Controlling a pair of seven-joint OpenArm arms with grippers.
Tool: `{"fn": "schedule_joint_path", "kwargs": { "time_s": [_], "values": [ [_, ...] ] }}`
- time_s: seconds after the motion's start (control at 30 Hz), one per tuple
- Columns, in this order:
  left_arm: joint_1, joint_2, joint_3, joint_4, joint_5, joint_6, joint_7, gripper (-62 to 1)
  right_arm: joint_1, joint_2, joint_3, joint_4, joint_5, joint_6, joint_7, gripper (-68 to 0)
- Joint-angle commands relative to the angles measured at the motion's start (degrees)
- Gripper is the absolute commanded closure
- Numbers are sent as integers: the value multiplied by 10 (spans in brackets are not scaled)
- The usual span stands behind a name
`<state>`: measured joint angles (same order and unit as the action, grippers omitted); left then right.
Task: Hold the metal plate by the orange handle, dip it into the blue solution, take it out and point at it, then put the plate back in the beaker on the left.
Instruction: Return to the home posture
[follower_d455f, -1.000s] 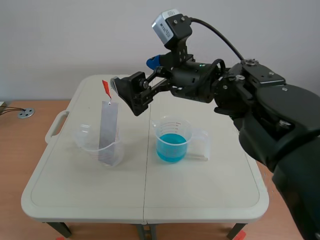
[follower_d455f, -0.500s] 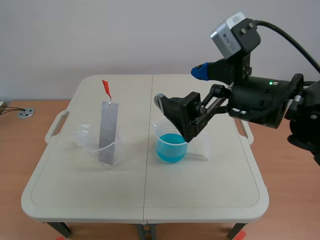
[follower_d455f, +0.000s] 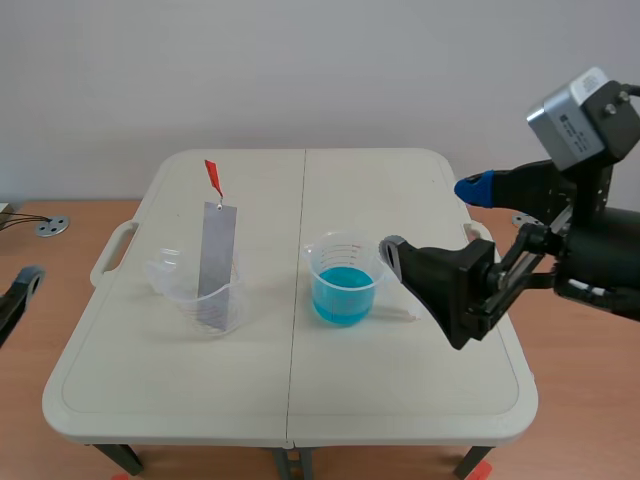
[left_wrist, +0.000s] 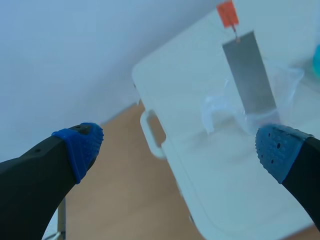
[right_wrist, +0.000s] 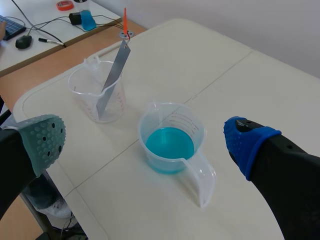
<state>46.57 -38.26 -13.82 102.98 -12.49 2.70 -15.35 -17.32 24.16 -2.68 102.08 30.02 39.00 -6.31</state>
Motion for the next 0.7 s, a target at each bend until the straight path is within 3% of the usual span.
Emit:
{"fn": "schedule_joint_path", "kwargs": {
  "time_s": [0.0,0.17,0.4,0.67],
  "values": [
    [-18,2,7,8,-7,-8,-15,-623,-9,3,14,17,7,1,11,-663],
    [-67,14,27,34,-12,-25,-19,-623,-42,3,37,36,7,12,11,-663],
    [-113,14,97,68,-14,-24,-11,-623,-49,3,37,36,7,12,11,-663],
    [-117,9,153,101,-12,-24,4,-623,-49,3,37,36,6,12,10,-663]
  ]
}}
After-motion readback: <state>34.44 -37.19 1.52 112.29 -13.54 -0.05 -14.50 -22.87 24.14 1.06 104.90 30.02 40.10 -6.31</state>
